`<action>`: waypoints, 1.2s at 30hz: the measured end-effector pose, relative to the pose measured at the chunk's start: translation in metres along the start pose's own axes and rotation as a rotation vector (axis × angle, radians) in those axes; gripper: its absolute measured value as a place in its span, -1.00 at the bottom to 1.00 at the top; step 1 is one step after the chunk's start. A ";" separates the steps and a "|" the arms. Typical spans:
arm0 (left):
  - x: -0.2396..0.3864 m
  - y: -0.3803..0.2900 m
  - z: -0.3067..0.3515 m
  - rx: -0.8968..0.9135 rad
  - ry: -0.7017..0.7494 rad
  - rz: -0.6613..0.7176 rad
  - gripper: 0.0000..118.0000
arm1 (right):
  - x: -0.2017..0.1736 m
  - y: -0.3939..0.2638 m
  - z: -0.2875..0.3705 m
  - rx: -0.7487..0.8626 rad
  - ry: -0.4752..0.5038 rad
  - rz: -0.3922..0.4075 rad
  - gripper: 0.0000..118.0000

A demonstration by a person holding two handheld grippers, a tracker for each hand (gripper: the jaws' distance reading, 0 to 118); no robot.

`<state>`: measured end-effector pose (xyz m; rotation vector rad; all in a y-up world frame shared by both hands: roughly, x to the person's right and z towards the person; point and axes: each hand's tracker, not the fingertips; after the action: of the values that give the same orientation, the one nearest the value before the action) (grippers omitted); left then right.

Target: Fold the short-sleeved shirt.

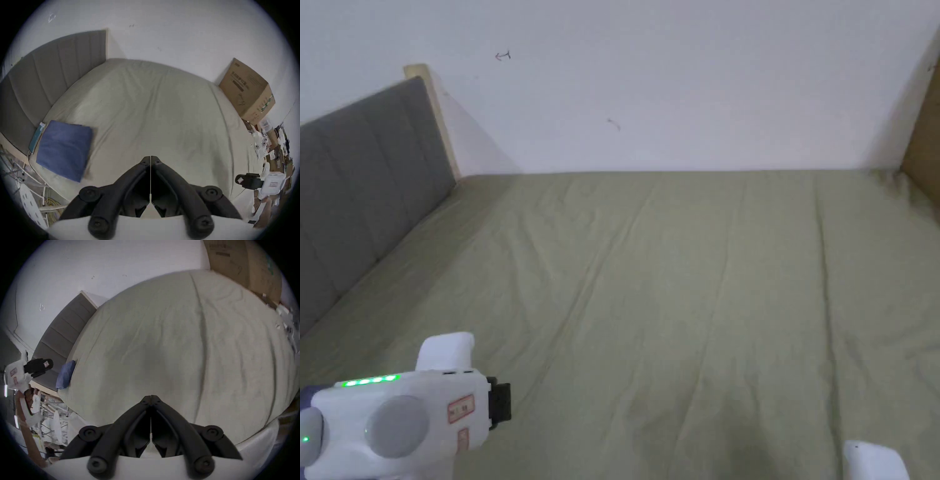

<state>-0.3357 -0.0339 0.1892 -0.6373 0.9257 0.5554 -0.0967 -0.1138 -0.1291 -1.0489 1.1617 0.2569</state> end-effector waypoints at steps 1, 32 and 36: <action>0.015 -0.003 0.006 0.038 0.015 -0.032 -1.00 | 0.000 0.000 0.006 0.040 -0.026 0.025 -1.00; 0.145 -0.002 0.115 0.600 0.053 -0.229 0.84 | -0.067 0.058 0.142 0.829 -0.280 0.235 0.70; 0.149 -0.005 0.118 0.637 0.113 -0.207 0.99 | -0.071 0.058 0.140 0.853 -0.303 0.272 0.76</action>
<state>-0.1943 0.0707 0.1157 -0.1817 1.0585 0.0227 -0.0779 0.0498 -0.0987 -0.0958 0.9824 0.1021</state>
